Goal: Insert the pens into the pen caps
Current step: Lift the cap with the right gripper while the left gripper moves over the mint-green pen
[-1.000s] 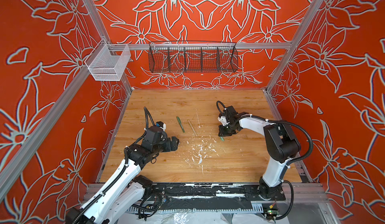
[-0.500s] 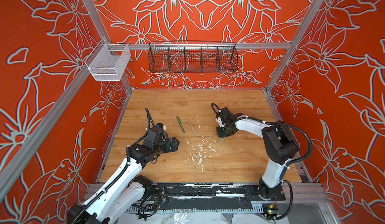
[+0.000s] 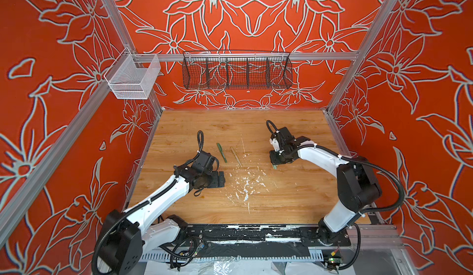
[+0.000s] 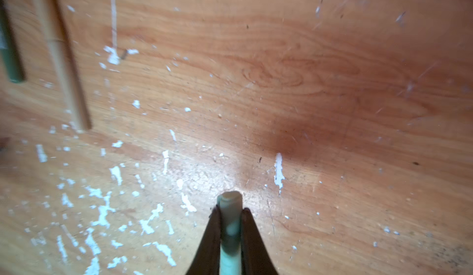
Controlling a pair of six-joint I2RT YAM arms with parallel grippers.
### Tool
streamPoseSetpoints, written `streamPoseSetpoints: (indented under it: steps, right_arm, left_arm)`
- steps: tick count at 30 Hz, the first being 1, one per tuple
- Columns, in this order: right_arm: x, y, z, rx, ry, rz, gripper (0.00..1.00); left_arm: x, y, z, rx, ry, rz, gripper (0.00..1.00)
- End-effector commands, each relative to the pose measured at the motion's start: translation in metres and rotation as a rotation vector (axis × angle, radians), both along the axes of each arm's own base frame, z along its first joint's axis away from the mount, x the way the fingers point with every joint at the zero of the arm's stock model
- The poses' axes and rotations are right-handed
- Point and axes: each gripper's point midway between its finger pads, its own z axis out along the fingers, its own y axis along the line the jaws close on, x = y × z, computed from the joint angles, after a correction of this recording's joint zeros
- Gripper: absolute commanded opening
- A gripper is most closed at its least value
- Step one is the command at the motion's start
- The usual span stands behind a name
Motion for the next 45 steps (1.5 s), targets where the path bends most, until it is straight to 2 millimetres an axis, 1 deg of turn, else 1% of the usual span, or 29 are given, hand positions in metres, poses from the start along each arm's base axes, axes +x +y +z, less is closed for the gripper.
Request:
streamPoseSetpoints:
  steps: [1, 4, 6, 8, 11, 17, 20, 22, 24, 29, 32, 34, 36, 39, 41, 42, 43, 45]
  right_arm:
    - [-0.006, 0.001, 0.017, 0.06, -0.024, -0.028, 0.05]
    - [-0.008, 0.002, 0.033, 0.118, -0.067, -0.04, 0.04]
    - [-0.011, 0.006, 0.042, 0.169, -0.086, -0.037, 0.03]
    - [-0.013, 0.009, 0.048, 0.206, -0.092, -0.037, 0.03]
    - [-0.017, 0.013, 0.053, 0.243, -0.089, -0.032, 0.03]
    - [-0.026, 0.008, 0.053, 0.25, -0.098, -0.052, 0.03]
    - [-0.029, 0.007, 0.052, 0.255, -0.095, -0.051, 0.03]
    - [-0.031, 0.007, 0.051, 0.257, -0.091, -0.049, 0.03]
    - [-0.033, 0.006, 0.05, 0.26, -0.093, -0.051, 0.03]
    - [-0.034, 0.005, 0.049, 0.262, -0.093, -0.058, 0.03]
    - [-0.035, 0.005, 0.049, 0.267, -0.093, -0.06, 0.03]
    - [-0.036, 0.005, 0.048, 0.268, -0.093, -0.06, 0.03]
    - [-0.037, 0.004, 0.049, 0.266, -0.095, -0.061, 0.03]
    - [-0.037, 0.004, 0.048, 0.265, -0.097, -0.064, 0.03]
    - [-0.036, 0.005, 0.048, 0.271, -0.101, -0.065, 0.03]
    - [-0.036, 0.005, 0.047, 0.273, -0.101, -0.066, 0.03]
    - [-0.036, 0.005, 0.046, 0.275, -0.1, -0.065, 0.03]
    - [-0.035, 0.007, 0.046, 0.28, -0.099, -0.062, 0.03]
  left_arm:
    - [0.001, -0.001, -0.001, 0.031, 0.019, -0.032, 0.97]
    - [0.004, -0.001, -0.004, 0.051, 0.027, -0.052, 0.97]
    - [0.007, 0.003, -0.009, 0.094, 0.044, -0.067, 0.97]
    - [0.011, 0.008, -0.014, 0.153, 0.065, -0.073, 0.97]
    - [0.017, 0.008, -0.018, 0.181, 0.087, -0.09, 0.97]
    - [0.011, 0.007, -0.031, 0.106, 0.141, -0.049, 0.97]
    - [0.012, 0.014, -0.031, 0.06, 0.119, 0.005, 0.97]
    - [0.013, 0.023, -0.031, 0.078, 0.109, 0.032, 0.97]
    - [0.015, 0.026, -0.032, 0.079, 0.108, 0.039, 0.97]
    - [0.017, 0.014, -0.049, 0.032, 0.165, 0.006, 0.97]
    - [0.019, 0.008, -0.053, 0.004, 0.177, -0.009, 0.97]
    - [0.017, 0.007, -0.055, 0.006, 0.192, -0.013, 0.97]
    - [0.013, 0.006, -0.056, -0.007, 0.217, -0.011, 0.97]
    - [0.004, -0.003, -0.055, -0.077, 0.242, -0.006, 0.97]
    - [-0.001, -0.014, -0.049, -0.157, 0.233, -0.013, 0.97]
    - [-0.002, -0.017, -0.046, -0.175, 0.227, -0.017, 0.97]
    - [-0.002, -0.014, -0.041, -0.166, 0.216, -0.013, 0.97]
    - [0.005, -0.002, -0.028, -0.096, 0.156, 0.0, 0.97]
